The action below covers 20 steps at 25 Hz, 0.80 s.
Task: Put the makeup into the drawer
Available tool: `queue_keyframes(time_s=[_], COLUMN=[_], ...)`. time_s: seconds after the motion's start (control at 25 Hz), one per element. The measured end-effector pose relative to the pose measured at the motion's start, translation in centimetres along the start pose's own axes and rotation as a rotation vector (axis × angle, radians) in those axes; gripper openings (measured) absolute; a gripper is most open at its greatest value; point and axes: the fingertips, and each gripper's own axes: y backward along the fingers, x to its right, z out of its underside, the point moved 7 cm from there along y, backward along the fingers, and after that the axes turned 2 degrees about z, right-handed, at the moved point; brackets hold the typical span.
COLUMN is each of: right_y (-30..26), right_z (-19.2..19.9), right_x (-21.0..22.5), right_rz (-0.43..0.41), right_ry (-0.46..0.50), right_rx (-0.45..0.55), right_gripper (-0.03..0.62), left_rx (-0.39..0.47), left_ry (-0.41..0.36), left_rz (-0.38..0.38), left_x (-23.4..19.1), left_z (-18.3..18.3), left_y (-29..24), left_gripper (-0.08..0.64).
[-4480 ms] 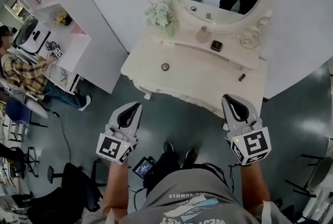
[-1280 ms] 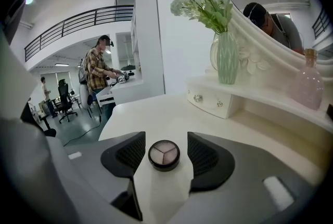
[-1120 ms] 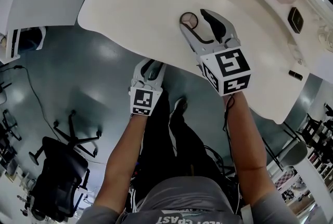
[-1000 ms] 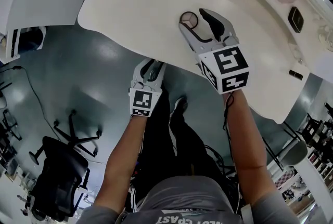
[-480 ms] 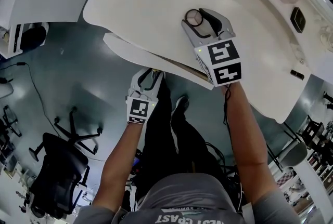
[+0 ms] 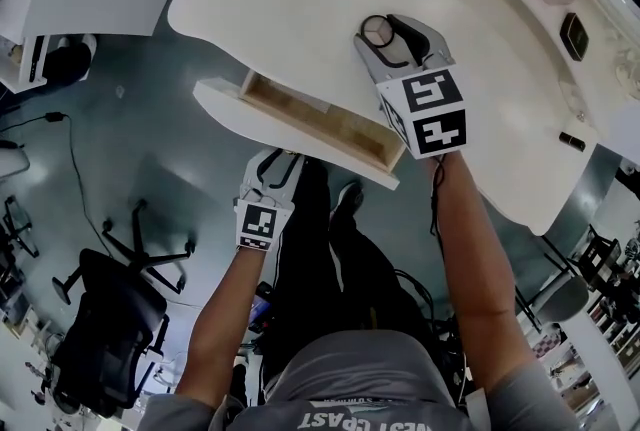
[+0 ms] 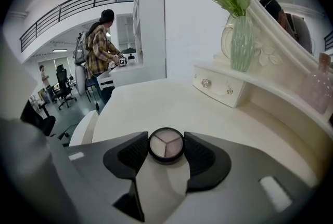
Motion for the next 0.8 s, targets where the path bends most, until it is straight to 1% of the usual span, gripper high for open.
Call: queue_keyframes(time_s=[0.28, 0.48, 0.64, 0.8], right_y=[0.8, 1.6, 2.6, 3.7], right_z=[0.0, -0.5, -1.1, -1.5], right_x=[-1.1, -2.0, -2.8, -3.7], right_rz=[-0.016, -0.03, -0.041, -0.054], right_ry=[-0.014, -0.011, -0.007, -0.005], right_rx=[-0.002, 0.014, 0.033, 0.053], right_gripper=[0.222, 0.222, 0.222, 0.222], left_rx=[-0.024, -0.039, -0.053, -0.036], left_ry=[0.0, -0.001, -0.016, -0.04], left_rz=[-0.011, -0.019, -0.018, -0.027], left_x=[0.5, 0.7, 0.9, 1.1], left_z=[1.6, 2.5, 2.6, 2.2], left_y=[2.6, 3.8, 4.6, 6.0], left_gripper=[0.12, 0.121, 0.121, 0.129])
